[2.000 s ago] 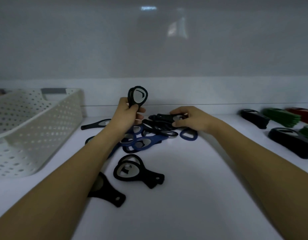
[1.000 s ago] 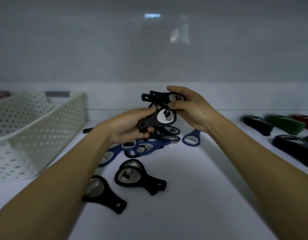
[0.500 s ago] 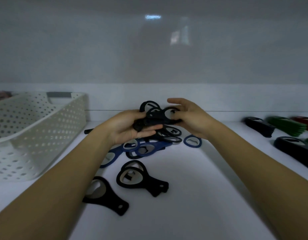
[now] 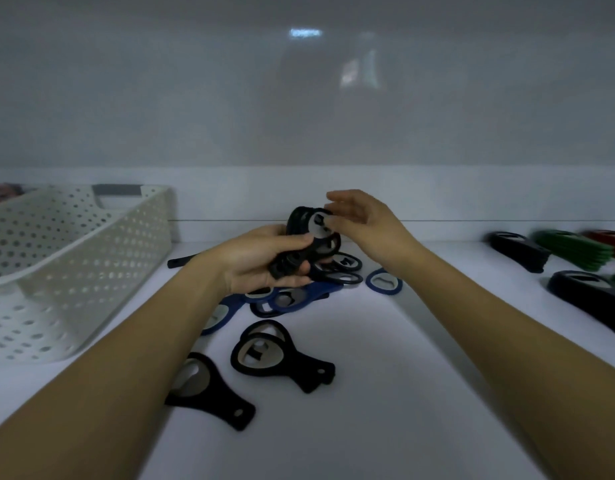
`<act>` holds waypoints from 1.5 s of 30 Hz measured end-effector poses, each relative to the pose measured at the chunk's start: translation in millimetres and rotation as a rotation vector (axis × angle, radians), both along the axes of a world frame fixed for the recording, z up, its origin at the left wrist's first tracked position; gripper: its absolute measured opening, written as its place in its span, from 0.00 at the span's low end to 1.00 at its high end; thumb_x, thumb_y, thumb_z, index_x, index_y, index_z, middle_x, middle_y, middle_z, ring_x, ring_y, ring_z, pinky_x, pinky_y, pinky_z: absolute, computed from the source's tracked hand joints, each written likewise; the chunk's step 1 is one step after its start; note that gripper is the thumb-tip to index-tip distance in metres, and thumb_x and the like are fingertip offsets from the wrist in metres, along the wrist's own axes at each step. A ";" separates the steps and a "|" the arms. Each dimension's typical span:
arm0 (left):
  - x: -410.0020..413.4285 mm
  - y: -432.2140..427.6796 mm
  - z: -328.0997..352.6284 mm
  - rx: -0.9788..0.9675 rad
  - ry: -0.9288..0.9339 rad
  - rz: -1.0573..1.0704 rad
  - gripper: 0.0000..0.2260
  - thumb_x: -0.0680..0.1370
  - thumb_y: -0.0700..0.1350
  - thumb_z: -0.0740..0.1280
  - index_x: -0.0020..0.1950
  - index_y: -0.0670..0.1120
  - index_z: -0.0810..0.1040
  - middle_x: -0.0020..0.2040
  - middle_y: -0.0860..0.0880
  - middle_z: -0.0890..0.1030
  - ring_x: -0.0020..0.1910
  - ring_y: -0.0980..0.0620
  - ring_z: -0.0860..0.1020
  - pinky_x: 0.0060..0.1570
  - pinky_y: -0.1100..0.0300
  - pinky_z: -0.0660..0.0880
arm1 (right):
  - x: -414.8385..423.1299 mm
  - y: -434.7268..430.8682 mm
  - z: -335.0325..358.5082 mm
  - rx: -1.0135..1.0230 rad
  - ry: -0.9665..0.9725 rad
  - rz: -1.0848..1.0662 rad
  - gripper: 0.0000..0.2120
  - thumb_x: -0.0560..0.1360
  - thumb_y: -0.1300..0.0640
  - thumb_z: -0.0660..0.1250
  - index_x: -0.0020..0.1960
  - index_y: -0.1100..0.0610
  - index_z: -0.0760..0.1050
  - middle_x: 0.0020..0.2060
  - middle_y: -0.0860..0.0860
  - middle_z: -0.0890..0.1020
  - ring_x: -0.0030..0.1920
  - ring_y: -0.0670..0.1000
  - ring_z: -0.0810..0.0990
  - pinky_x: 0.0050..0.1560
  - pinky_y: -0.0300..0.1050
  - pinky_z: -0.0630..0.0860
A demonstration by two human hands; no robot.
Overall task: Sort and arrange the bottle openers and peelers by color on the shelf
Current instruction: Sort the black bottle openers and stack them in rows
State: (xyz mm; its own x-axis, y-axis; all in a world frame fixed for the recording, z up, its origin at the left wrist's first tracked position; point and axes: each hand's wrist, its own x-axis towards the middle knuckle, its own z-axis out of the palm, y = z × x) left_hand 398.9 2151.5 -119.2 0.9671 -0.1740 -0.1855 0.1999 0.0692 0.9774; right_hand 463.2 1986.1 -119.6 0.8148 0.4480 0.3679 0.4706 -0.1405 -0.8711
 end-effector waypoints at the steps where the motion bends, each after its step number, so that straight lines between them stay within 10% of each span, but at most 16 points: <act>1: 1.2 1.2 0.3 -0.028 -0.014 0.038 0.11 0.78 0.42 0.63 0.60 0.43 0.74 0.52 0.43 0.80 0.33 0.56 0.77 0.35 0.61 0.80 | 0.4 1.6 -3.1 -0.020 -0.012 -0.085 0.14 0.78 0.56 0.62 0.63 0.55 0.72 0.54 0.47 0.77 0.56 0.45 0.76 0.50 0.30 0.70; 7: 8.5 5.3 -1.4 -0.258 -0.062 0.310 0.04 0.78 0.35 0.62 0.50 0.39 0.74 0.40 0.44 0.81 0.33 0.55 0.81 0.35 0.60 0.80 | 4.4 1.0 -27.6 -0.693 -0.054 -0.179 0.26 0.75 0.46 0.65 0.68 0.57 0.67 0.63 0.54 0.74 0.61 0.53 0.73 0.56 0.39 0.67; 19: 11.8 13.1 -2.9 -0.256 -0.141 0.333 0.06 0.78 0.34 0.60 0.52 0.42 0.69 0.46 0.43 0.77 0.34 0.55 0.77 0.34 0.59 0.79 | 10.1 -10.5 -12.2 -0.137 -0.062 -0.187 0.21 0.72 0.69 0.64 0.63 0.57 0.72 0.55 0.50 0.74 0.50 0.45 0.73 0.44 0.22 0.67; 23: 9.1 14.2 -2.1 -0.315 -0.072 0.306 0.04 0.79 0.36 0.59 0.53 0.40 0.71 0.43 0.45 0.77 0.39 0.52 0.77 0.39 0.56 0.80 | 4.4 -13.4 8.2 0.255 0.179 0.045 0.21 0.72 0.77 0.53 0.53 0.56 0.73 0.44 0.50 0.78 0.46 0.47 0.75 0.47 0.36 0.70; 31: -9.2 -8.0 4.8 -0.221 -0.027 -0.189 0.16 0.74 0.42 0.61 0.60 0.41 0.74 0.55 0.41 0.81 0.50 0.40 0.82 0.45 0.49 0.81 | -11.8 4.7 10.1 0.071 0.044 0.152 0.24 0.71 0.76 0.53 0.47 0.50 0.75 0.41 0.47 0.80 0.43 0.43 0.78 0.44 0.33 0.73; 37: -8.5 -24.1 2.6 -0.287 -0.165 -0.127 0.21 0.73 0.36 0.62 0.66 0.42 0.69 0.51 0.41 0.81 0.46 0.49 0.83 0.46 0.53 0.80 | -14.5 4.2 16.4 0.112 -0.048 0.043 0.18 0.74 0.69 0.60 0.53 0.47 0.73 0.55 0.47 0.76 0.57 0.46 0.73 0.42 0.32 0.75; 41: -6.2 -28.3 2.2 -0.184 -0.260 -0.070 0.22 0.76 0.31 0.60 0.66 0.50 0.67 0.50 0.45 0.81 0.45 0.51 0.83 0.46 0.57 0.80 | -9.4 -19.5 32.4 -0.037 0.131 0.106 0.17 0.75 0.65 0.63 0.59 0.48 0.71 0.60 0.52 0.76 0.60 0.50 0.75 0.64 0.47 0.71; 45: -3.1 -45.5 -4.7 0.032 -0.374 -0.082 0.23 0.75 0.31 0.63 0.68 0.45 0.66 0.59 0.48 0.76 0.59 0.47 0.77 0.60 0.55 0.74 | -20.3 -45.8 29.6 0.073 0.171 0.318 0.22 0.71 0.66 0.61 0.60 0.47 0.72 0.56 0.50 0.79 0.58 0.49 0.78 0.58 0.41 0.75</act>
State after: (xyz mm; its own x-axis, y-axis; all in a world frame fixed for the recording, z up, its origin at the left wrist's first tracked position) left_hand 395.8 2105.9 -123.9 0.9521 -0.2536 0.1707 -0.1670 0.0364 0.9853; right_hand 442.9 1940.3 -90.0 0.6912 0.6666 0.2788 0.3278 0.0547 -0.9432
